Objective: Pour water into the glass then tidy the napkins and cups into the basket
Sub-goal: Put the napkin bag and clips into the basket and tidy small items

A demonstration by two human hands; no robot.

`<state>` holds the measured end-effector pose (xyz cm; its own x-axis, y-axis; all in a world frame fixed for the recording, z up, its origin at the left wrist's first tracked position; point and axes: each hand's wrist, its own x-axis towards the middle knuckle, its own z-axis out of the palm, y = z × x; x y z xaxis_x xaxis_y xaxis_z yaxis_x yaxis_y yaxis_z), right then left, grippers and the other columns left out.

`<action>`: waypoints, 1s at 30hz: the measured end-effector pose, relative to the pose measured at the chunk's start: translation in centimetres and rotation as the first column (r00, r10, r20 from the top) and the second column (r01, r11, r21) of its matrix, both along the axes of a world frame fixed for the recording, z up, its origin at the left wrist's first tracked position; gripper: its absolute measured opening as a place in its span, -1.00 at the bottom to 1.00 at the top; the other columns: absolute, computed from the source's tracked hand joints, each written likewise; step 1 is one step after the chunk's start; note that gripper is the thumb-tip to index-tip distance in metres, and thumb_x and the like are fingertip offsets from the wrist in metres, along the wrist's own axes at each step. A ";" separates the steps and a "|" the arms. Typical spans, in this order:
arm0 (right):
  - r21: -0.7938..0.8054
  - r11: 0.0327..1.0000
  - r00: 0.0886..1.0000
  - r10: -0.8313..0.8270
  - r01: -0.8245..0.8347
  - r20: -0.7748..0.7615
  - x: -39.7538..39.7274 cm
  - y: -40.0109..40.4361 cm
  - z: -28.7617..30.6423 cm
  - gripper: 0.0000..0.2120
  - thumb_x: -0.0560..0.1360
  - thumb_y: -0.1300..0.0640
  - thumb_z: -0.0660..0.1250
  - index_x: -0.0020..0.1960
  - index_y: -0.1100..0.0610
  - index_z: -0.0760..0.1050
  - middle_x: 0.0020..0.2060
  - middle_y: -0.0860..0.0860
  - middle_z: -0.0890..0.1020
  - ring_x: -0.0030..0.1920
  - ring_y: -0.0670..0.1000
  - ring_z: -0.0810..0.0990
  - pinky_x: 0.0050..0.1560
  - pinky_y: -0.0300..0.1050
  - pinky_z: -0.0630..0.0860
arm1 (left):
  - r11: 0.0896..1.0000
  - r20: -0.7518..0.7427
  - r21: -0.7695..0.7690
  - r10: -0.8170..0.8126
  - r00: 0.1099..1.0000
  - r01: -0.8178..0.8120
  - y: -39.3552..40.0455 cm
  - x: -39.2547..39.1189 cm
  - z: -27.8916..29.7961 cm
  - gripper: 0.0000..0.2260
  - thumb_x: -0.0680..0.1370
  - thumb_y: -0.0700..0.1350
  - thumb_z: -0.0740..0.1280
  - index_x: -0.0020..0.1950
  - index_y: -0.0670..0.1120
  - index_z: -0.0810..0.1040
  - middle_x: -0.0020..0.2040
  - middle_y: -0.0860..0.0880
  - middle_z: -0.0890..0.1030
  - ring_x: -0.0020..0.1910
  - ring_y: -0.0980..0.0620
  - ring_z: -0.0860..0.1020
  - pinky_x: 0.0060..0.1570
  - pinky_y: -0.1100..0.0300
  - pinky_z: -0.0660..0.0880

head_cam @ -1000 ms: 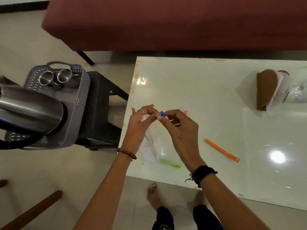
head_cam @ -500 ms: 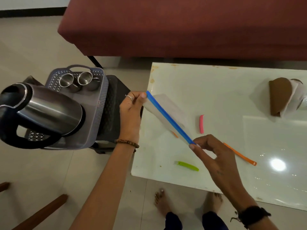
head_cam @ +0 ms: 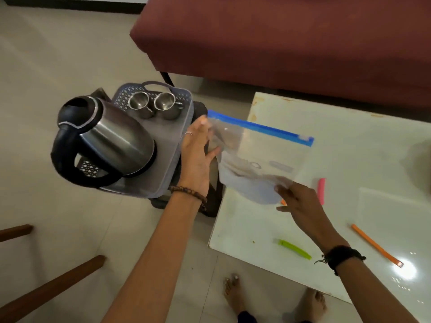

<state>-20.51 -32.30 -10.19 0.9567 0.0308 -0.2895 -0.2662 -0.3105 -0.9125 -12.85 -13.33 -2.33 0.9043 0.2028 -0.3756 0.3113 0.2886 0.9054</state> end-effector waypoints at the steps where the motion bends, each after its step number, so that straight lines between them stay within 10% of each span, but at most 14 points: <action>1: -0.011 0.999 0.998 0.042 -0.041 0.037 0.8 0.5 0.4 -0.61 0.57 0.22 0.18 0.08 -0.29 0.50 -0.17 -0.14 0.65 -0.21 -0.20 0.54 -0.17 -0.20 0.63 | 0.998 -0.021 0.018 0.058 0.998 -0.058 0.5 -0.3 -0.5 -0.70 0.58 -0.04 0.19 0.31 -0.02 0.36 0.30 -0.02 0.46 0.23 0.09 0.44 0.21 0.07 0.41; 7: -0.019 0.990 0.966 0.139 -0.138 0.217 5.7 4.9 3.8 -0.66 0.56 0.31 0.17 0.19 -0.01 0.53 -0.02 -0.09 0.65 -0.05 -0.19 0.59 -0.10 -0.24 0.61 | 0.995 -0.009 0.055 0.082 0.997 -0.082 1.7 -2.1 -3.0 -0.47 0.57 -0.19 0.22 0.48 0.05 0.10 0.49 0.00 0.20 0.43 0.06 0.24 0.34 0.17 0.25; 14: -0.056 0.963 0.901 0.266 -0.264 0.342 13.5 13.2 6.8 -0.80 0.58 0.23 0.16 0.07 0.11 0.55 -0.07 0.08 0.63 -0.03 0.13 0.59 0.03 0.19 0.57 | 0.976 0.195 0.203 0.037 0.980 -0.078 4.8 1.9 -2.4 -0.29 0.53 -0.18 0.29 0.49 0.09 -0.12 0.52 -0.05 0.08 0.48 0.02 0.13 0.44 -0.04 0.19; 19: -0.066 0.924 0.899 0.382 -0.376 0.214 18.9 17.4 4.7 -0.72 0.59 0.25 0.12 0.25 0.21 0.45 0.21 0.22 0.51 0.19 0.17 0.50 0.11 0.13 0.55 | 0.882 0.119 0.471 -0.030 0.992 -0.030 8.2 4.9 -4.7 -0.23 0.53 -0.16 0.30 0.50 -0.02 -0.21 0.52 -0.09 0.01 0.33 0.23 0.09 0.14 0.66 0.11; 23: -0.047 0.889 0.880 0.458 -0.456 0.125 22.1 19.4 3.2 -0.66 0.57 0.32 0.12 0.30 0.14 0.43 0.27 0.13 0.48 0.19 0.08 0.50 0.10 0.12 0.56 | 0.815 -0.005 0.570 -0.125 0.992 0.106 10.3 6.4 -6.9 -0.24 0.54 -0.18 0.30 0.50 -0.07 -0.22 0.53 -0.14 -0.09 0.49 -0.04 0.06 0.40 0.15 0.17; 26: -0.028 0.880 0.878 0.475 -0.474 0.060 24.4 21.2 1.8 -0.69 0.58 0.30 0.12 0.30 0.22 0.41 0.27 0.17 0.47 0.07 0.10 0.51 0.08 0.16 0.55 | 0.818 -0.092 0.554 -0.127 0.988 0.157 11.6 8.1 -8.0 -0.24 0.53 -0.25 0.27 0.49 -0.11 -0.24 0.53 -0.14 -0.19 0.50 -0.06 -0.06 0.38 0.22 0.05; 30: -0.054 0.847 0.846 0.532 -0.530 0.044 26.1 24.4 0.1 -0.71 0.57 0.35 0.11 0.27 0.33 0.40 -0.20 0.13 0.54 -0.26 -0.12 0.51 -0.16 -0.24 0.45 | 0.859 -0.148 0.490 -0.086 0.985 0.149 12.5 10.1 -9.2 -0.25 0.53 -0.30 0.23 0.48 -0.07 -0.27 0.53 -0.10 -0.20 0.51 -0.07 -0.07 0.41 0.12 0.08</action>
<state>5.58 -7.94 -10.04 0.8117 0.5285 -0.2486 -0.0007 -0.4247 -0.9053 -2.76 -0.78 -11.50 0.8891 0.2861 -0.3572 0.4267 -0.2363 0.8730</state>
